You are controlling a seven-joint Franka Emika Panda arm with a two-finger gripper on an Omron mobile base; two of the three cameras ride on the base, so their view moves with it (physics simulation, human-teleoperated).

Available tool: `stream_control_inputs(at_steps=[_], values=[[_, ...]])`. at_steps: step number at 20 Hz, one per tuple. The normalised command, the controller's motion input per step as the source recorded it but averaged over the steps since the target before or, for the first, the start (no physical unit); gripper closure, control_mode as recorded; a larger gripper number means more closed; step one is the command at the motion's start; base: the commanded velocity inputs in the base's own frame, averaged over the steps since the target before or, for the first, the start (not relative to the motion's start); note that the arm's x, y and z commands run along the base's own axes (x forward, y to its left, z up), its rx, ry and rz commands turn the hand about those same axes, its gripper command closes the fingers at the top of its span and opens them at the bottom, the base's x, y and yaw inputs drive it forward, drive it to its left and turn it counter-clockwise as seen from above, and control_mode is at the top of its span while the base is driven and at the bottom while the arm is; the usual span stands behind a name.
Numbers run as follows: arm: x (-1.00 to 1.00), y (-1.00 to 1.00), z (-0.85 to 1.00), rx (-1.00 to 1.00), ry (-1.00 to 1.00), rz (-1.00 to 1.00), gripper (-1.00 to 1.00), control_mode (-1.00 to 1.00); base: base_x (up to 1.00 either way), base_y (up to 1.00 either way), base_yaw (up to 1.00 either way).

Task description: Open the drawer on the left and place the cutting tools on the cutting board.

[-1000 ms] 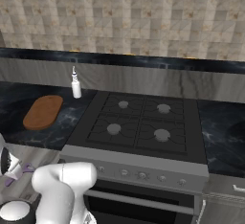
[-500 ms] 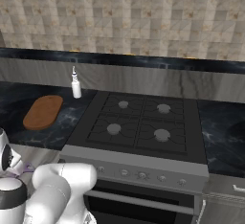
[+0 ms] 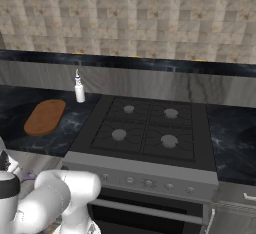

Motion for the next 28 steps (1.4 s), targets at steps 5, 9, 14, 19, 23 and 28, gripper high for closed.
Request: stream_control_inputs(at_steps=[5, 9, 14, 19, 23, 28], values=[[0.12, 0.01, -0.24, -0.02, 0.00, 0.00, -1.00, -1.00, 0.00, 0.00, 0.00], [0.31, 0.00, -0.34, -0.01, 0.00, 0.00, -1.00, -1.00, 0.00, 0.00, 0.00], [0.25, 0.02, -0.28, 0.00, 0.00, 0.00, -1.00, -1.00, 0.00, 0.00, 0.00], [0.18, 0.13, -0.17, 0.00, 0.00, 0.00, -1.00, -1.00, 0.00, 0.00, 0.00], [0.06, 0.20, -0.13, -0.01, 0.01, 0.00, -1.00, -1.00, 0.00, 0.00, 0.00], [0.04, 0.26, -0.18, -0.01, 0.00, 0.00, -1.00, -1.00, 0.00, 0.00, 0.00]])
